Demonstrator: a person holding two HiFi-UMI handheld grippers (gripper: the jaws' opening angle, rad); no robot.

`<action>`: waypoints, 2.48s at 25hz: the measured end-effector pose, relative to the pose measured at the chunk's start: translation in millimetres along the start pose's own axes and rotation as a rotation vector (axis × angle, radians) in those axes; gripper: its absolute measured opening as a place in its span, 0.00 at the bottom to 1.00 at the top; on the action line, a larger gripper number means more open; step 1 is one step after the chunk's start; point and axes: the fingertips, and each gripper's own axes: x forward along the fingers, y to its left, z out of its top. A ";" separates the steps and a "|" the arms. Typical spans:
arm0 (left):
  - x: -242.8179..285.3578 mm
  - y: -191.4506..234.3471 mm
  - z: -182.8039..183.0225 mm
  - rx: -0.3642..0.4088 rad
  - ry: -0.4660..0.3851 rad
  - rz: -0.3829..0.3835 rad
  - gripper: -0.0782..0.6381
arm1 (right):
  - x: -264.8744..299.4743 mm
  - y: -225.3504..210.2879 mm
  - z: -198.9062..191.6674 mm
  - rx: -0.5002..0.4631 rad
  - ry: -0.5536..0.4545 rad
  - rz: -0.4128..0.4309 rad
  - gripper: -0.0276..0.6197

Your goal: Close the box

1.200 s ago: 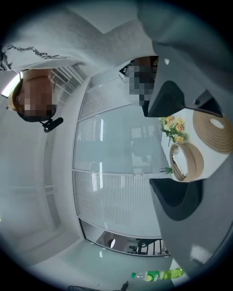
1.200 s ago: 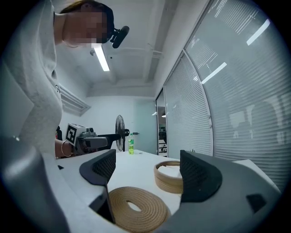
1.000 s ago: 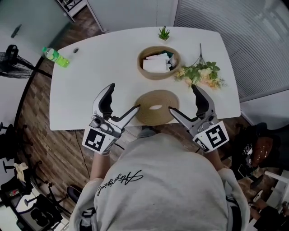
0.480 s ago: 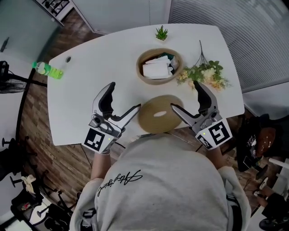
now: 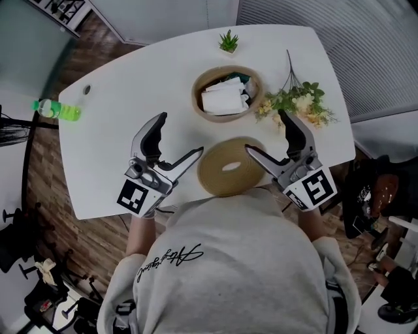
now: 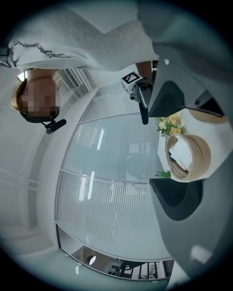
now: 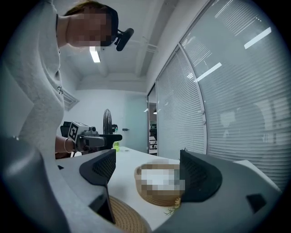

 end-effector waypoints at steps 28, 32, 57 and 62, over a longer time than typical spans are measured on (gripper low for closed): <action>-44.1 -47.0 -77.1 -0.037 0.308 0.131 0.68 | -46.1 19.8 -114.2 -0.204 0.313 0.701 0.73; -61.1 -60.0 -93.1 -0.065 0.325 0.109 0.68 | -53.1 26.1 -128.2 -0.207 0.345 0.772 0.73; -69.3 -119.7 -170.1 -0.091 0.609 -0.027 0.68 | -58.2 42.7 -186.9 -0.299 0.551 0.931 0.77; -70.3 -124.9 -182.2 -0.061 0.690 -0.064 0.68 | -55.8 44.3 -195.1 -0.336 0.586 0.904 0.78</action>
